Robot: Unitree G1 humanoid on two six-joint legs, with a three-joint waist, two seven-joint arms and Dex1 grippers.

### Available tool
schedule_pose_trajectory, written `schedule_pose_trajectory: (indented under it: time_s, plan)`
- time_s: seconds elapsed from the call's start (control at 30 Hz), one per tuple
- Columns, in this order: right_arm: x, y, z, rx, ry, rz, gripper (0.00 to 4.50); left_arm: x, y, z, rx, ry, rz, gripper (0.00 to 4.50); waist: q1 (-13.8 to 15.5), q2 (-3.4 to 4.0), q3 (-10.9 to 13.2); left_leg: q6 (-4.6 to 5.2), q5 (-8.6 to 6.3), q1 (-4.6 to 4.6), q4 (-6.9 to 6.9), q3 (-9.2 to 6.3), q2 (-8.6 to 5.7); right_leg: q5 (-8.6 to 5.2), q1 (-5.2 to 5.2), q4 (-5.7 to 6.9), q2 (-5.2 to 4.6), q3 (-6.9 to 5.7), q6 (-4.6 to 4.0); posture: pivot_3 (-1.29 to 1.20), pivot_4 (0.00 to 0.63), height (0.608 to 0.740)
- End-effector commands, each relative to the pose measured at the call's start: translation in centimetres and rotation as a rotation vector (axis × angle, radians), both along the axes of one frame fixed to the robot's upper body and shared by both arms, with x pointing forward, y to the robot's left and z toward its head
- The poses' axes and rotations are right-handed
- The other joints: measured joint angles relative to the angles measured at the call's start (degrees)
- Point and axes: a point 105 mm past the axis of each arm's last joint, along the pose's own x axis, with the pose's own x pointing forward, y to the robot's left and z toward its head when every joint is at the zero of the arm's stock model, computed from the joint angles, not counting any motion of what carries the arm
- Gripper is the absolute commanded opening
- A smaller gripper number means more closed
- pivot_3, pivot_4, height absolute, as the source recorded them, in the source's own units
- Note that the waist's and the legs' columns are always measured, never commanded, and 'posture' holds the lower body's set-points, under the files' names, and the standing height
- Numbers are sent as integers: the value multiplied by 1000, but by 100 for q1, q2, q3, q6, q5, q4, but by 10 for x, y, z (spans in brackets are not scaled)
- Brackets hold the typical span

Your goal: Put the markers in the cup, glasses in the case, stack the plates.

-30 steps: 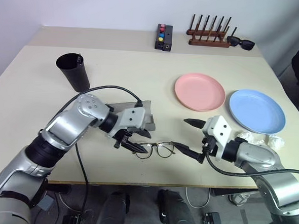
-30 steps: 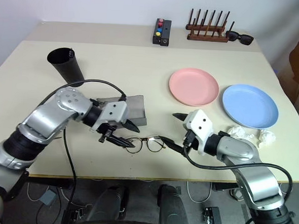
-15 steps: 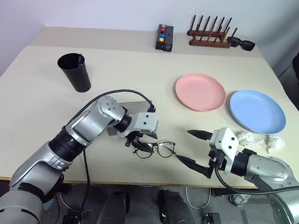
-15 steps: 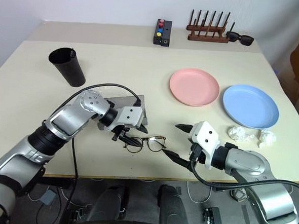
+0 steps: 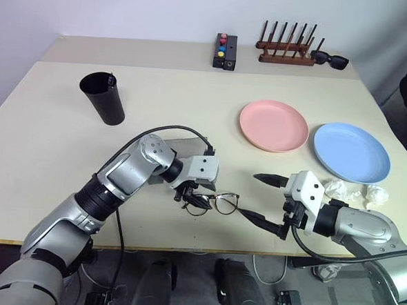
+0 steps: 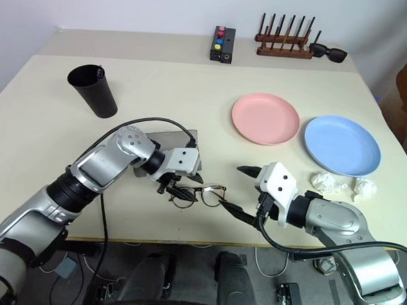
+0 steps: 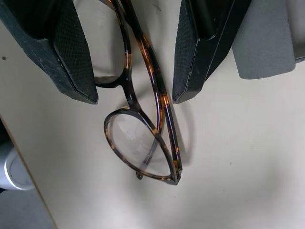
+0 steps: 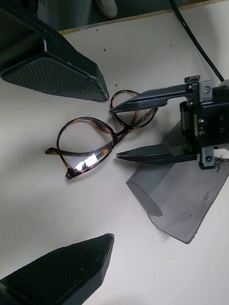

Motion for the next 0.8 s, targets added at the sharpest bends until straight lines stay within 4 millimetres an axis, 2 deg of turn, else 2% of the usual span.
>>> schedule_pose_trajectory:
  time_s: [0.03, 0.1, 0.2, 0.23, 0.53, 0.67, 0.8]
  plan:
    - [-1, 2, 6, -4, -28, 14, 4500, 0, -4, 4, -9, -12, -12, 2261, 0, 0, 0, 0, 0, 0, 0, 0, 0, 0, 0, 0, 0, 0, 0, 0, 150, 735]
    - [-1, 2, 6, -5, -28, 13, 4500, -1, -4, 4, -11, -9, -13, 1653, 0, 0, 0, 0, 0, 0, 0, 0, 0, 0, 0, 0, 0, 0, 0, 0, 150, 735]
    - [-2, 2, 6, -7, -26, 13, 4500, 0, -5, 4, -16, -6, -8, 169, 3, 1, -2, 0, 0, 0, 0, 0, 0, 0, 0, 0, 0, 0, 0, 0, 150, 735]
    - [-2, 2, 6, -7, -26, 13, 4500, 0, -5, 4, -17, -5, -8, 26, 11, 5, -5, 0, 0, 3, 0, -1, 0, 0, 6, 0, -1, 0, 0, 0, 150, 735]
    - [0, 2, 5, -9, -27, 12, 4500, 3, -4, 8, -36, -4, 3, 26, 6, 7, -6, 0, 0, 19, 12, -2, -1, -13, 30, -3, -3, 0, 13, 0, 150, 735]
    - [1, 0, 5, -13, -29, 6, 4500, 4, -4, 20, -97, 27, 23, 26, 7, 7, -6, 0, 0, 18, 12, -2, -1, -13, 30, -3, -3, 0, 13, 0, 150, 735]
    - [3, -5, 7, -22, -35, -9, 4500, 9, 3, 39, -170, 44, 46, 26, 4, 7, -6, 0, 0, 16, 12, -3, -1, -12, 28, -3, -3, -1, 13, 0, 150, 735]
